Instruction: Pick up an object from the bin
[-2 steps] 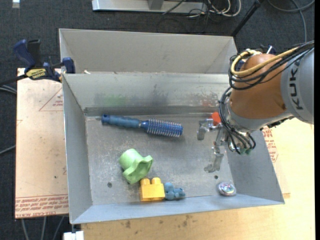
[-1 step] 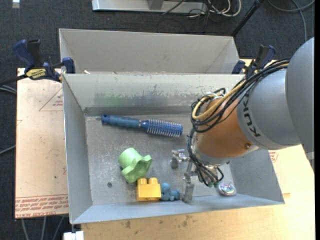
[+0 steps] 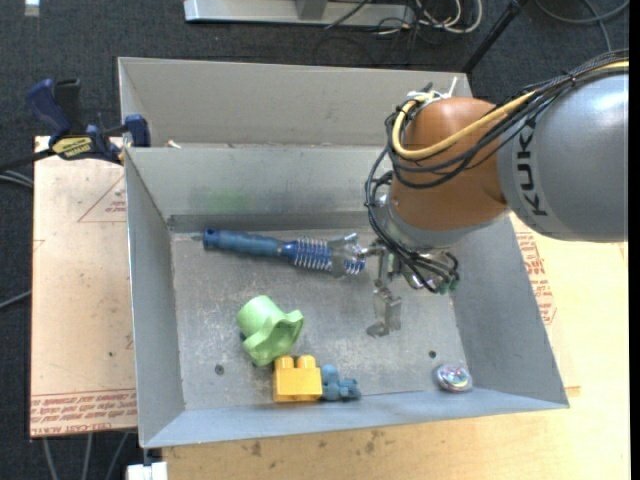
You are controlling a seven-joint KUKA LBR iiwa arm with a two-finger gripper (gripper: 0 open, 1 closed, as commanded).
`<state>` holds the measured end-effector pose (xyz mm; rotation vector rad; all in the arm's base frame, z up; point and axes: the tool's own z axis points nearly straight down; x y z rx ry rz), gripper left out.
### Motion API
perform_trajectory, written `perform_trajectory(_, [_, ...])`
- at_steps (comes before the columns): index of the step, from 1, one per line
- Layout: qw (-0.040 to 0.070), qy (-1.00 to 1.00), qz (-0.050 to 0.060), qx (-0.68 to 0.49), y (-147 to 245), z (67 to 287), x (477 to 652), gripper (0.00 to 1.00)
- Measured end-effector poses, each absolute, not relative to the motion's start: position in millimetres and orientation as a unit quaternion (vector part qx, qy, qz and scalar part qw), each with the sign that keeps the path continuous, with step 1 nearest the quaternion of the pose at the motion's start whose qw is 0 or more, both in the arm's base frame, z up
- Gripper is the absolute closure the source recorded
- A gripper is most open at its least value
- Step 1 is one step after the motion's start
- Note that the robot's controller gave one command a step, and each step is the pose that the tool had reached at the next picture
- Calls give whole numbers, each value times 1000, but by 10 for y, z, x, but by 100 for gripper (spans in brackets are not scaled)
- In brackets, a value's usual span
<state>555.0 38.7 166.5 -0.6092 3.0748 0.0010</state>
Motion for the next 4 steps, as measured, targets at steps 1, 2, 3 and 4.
perform_trajectory(1, [4,973,0,-233,255,1352,6579,0])
perform_trajectory(2, [-1,983,1,-186,302,665,6437,0])
perform_trajectory(3, [1,983,1,-185,298,696,6451,100])
perform_trajectory(4, [2,889,1,-459,325,694,6174,100])
